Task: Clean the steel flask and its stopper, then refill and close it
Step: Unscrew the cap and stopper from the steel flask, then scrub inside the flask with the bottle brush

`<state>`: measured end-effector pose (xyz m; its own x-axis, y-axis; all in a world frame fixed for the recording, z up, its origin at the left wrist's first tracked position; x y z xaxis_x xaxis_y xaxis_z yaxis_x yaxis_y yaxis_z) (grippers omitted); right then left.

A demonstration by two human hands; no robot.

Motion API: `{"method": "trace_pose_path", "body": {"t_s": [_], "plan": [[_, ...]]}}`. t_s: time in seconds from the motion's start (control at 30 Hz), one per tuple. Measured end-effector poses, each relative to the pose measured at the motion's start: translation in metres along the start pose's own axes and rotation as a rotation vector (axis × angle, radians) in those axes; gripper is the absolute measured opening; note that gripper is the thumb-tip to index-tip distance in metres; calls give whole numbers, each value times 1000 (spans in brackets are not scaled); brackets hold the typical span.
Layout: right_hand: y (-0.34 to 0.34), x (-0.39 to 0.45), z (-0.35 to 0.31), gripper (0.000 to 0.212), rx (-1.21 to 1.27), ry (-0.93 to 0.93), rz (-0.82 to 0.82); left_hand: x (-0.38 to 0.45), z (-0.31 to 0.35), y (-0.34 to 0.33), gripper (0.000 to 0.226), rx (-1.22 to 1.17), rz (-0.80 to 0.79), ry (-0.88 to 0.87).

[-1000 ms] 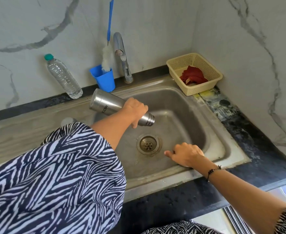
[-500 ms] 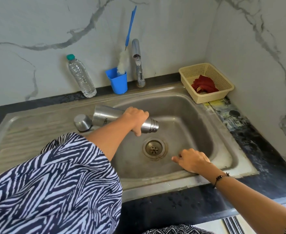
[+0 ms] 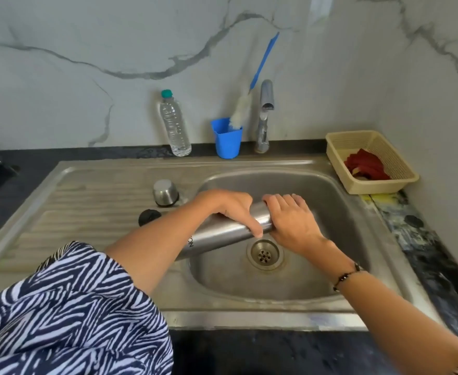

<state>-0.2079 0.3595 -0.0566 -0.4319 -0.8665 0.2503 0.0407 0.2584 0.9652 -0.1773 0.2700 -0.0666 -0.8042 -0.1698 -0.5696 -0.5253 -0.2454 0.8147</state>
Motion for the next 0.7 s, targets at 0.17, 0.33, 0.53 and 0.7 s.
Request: {"method": "trace_pose_path", "body": {"t_s": [0.17, 0.33, 0.53, 0.7], "plan": [[14, 12, 3, 53, 51, 62, 29, -32, -44, 5, 72, -109, -59, 34], [14, 10, 33, 58, 336, -169, 63, -58, -114, 42, 96, -7, 377, 283], [-3, 8, 26, 69, 708, -485, 34, -84, -113, 53, 117, -822, 1089, 431], [-3, 21, 5, 69, 832, -508, -66, -42, -86, 37, 50, -1972, 801, 129]]}}
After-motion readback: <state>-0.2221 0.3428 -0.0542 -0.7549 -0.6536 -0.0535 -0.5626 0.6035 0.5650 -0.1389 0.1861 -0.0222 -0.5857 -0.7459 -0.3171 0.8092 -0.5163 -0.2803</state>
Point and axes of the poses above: each hand's wrist, its own x-axis towards the middle knuckle, its own y-axis out of the back of the hand, z = x × y, the point moved 9 cm from there along x, towards the middle knuckle, and after that the axes turned 6 degrees about x, right-handed, at the moved point
